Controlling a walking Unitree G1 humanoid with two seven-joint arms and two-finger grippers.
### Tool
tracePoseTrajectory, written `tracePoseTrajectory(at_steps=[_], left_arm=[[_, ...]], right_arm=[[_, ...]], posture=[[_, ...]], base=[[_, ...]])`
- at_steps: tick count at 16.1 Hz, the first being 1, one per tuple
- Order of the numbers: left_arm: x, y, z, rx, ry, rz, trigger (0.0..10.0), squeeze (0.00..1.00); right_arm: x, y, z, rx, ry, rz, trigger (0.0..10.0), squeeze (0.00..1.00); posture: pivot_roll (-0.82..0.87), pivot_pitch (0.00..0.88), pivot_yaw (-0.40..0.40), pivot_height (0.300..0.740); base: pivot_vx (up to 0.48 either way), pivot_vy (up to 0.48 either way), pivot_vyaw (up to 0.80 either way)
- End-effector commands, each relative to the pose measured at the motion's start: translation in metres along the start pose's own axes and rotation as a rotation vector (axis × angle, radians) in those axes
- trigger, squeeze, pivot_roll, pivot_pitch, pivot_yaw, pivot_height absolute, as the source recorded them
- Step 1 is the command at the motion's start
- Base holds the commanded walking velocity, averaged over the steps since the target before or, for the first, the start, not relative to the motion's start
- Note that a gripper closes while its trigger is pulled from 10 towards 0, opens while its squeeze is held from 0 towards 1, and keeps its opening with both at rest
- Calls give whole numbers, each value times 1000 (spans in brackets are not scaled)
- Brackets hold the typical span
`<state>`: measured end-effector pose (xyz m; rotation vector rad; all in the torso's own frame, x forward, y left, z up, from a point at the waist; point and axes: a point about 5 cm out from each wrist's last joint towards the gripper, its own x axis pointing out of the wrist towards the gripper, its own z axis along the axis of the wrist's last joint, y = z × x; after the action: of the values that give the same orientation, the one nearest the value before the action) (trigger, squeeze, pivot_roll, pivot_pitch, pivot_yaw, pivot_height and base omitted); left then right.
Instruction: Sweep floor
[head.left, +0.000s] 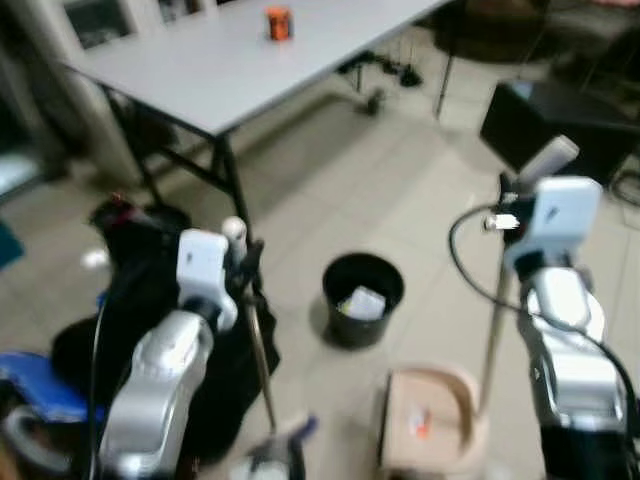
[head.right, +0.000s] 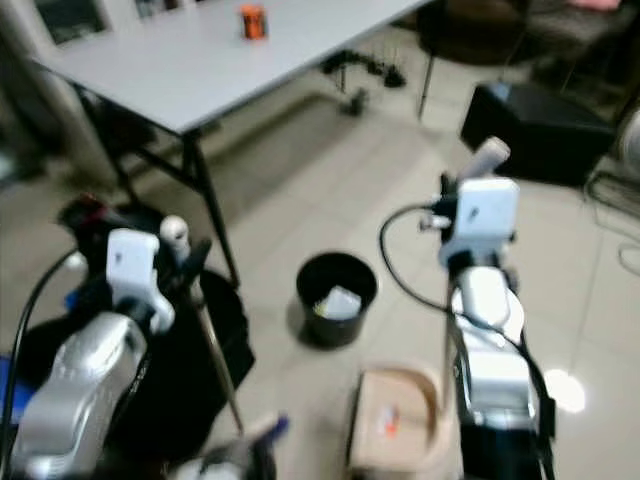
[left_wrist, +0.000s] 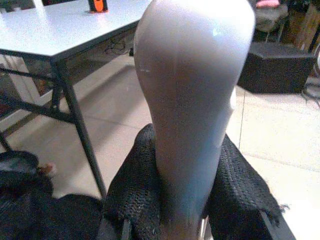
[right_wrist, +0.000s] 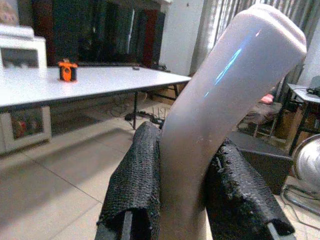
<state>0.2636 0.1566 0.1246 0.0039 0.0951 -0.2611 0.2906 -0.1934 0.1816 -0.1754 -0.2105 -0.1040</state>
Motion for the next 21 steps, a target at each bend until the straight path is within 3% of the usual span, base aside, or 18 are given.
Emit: tracePoseTrajectory(at_steps=[1,3,6,8,15,21], left_arm=[[2,-2,11,19,-35,-20,10000,0],[3,-3,12,22,-39,-30,10000,0],[5,-3,11,25,-31,-29,10000,0],[8,-3,10,27,-32,-24,10000,0],[21,-5,19,52,-71,-21,10000,0],[22,-6,18,54,-75,-10,10000,0]], right_arm=[[-2,-2,6,-29,-10,-4,10000,0],[-3,-5,7,-34,-11,-16,10000,0],[-7,-11,3,56,42,-85,10000,0],[-9,-12,3,8,42,-78,10000,0],[1,-13,6,0,39,-75,10000,0],[5,-5,7,-58,50,9,10000,0]], posture=[[4,64,39,740],[6,68,45,740],[-4,59,60,740],[-1,39,49,740],[0,19,47,740],[-2,32,29,740]], base=[[0,0,0],[0,0,0],[0,0,-533],[0,0,-800],[0,0,-800],[0,-297,0]])
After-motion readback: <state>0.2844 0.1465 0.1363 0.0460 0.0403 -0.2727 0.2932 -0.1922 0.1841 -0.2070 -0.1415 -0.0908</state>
